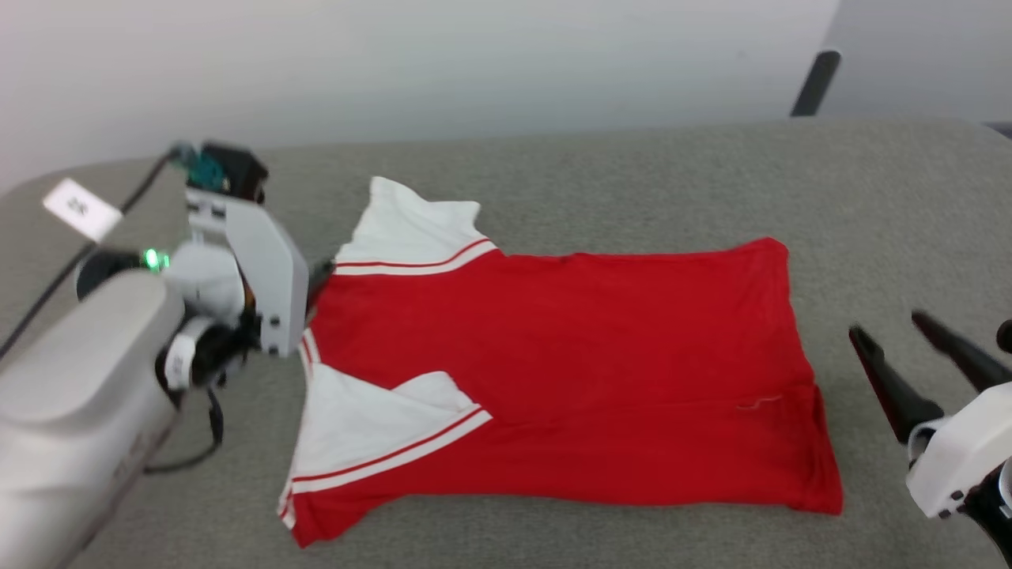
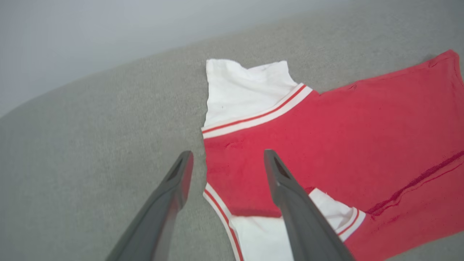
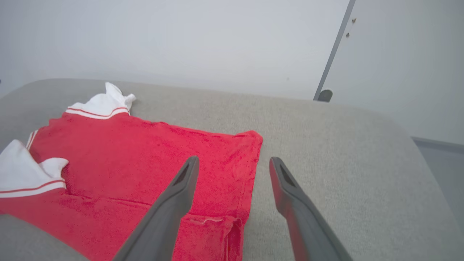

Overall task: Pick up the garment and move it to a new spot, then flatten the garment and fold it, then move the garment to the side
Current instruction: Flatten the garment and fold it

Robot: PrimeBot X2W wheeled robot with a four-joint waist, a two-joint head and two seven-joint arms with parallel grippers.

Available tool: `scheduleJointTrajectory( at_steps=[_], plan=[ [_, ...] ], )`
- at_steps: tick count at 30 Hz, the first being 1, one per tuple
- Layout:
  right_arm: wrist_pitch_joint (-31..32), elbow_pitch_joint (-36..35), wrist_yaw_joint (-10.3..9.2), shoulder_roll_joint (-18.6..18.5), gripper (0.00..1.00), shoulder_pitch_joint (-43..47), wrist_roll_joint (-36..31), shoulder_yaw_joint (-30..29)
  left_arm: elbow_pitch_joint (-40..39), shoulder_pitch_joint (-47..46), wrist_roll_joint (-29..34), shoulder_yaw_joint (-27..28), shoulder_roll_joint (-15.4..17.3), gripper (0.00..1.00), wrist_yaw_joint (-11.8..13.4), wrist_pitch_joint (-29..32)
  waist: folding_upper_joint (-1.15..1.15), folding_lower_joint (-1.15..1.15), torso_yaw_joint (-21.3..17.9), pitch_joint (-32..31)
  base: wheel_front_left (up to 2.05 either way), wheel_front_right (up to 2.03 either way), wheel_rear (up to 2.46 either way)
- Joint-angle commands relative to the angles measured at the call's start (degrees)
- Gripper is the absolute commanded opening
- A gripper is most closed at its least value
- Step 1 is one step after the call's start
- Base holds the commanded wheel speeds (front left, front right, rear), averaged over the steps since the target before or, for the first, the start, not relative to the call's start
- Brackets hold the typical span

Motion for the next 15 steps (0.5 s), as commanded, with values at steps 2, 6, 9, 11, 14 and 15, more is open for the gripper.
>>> scheduleJointTrajectory(
  at_steps=[2, 6, 9, 11, 14, 15],
  plan=[
    [-5.96, -1.01, -0.04, -0.26, 1.0, -1.1, -1.94, 1.1, 1.91, -2.84, 2.13, 0.28, -0.95, 1.0, -1.48, -2.79, 0.0, 0.0, -2.32, 1.97, 0.0, 0.0, 0.0],
    [-14.54, -1.77, -0.05, 0.02, 1.0, -2.1, -4.65, 2.79, 6.52, -7.47, 4.77, 0.47, -2.61, 1.0, -4.4, -7.02, 0.0, 0.0, -4.53, 4.12, 0.0, 0.0, 0.0],
    [-19.05, -2.2, -0.05, 0.94, 1.0, -2.66, -5.68, 3.59, 10.58, -10.72, 5.2, 0.89, -3.92, 1.0, -6.34, -8.48, 0.0, 0.0, -6.34, 6.06, 0.0, 0.0, 0.0],
    [-21.14, -2.51, -0.05, 1.59, 1.0, -3.41, -6.17, 4.09, 13.16, -12.8, 5.53, 0.92, -4.36, 1.0, -7.75, -8.79, 0.0, 0.0, -7.62, 7.54, 0.0, 0.0, 0.0],
    [-22.82, -2.61, -0.05, 2.5, 1.0, -3.97, -5.95, 4.71, 17.06, -15.67, 6.11, 0.58, -4.57, 1.0, -9.52, -8.25, 0.0, 0.0, -9.57, 9.9, 0.0, 0.0, 0.0],
    [-23.2, -2.58, -0.05, 2.75, 1.0, -4.36, -5.92, 4.83, 18.25, -16.51, 6.05, 0.51, -4.64, 1.0, -10.05, -7.76, 0.0, 0.0, -10.18, 10.68, 0.0, 0.0, 0.0]
  ],
)
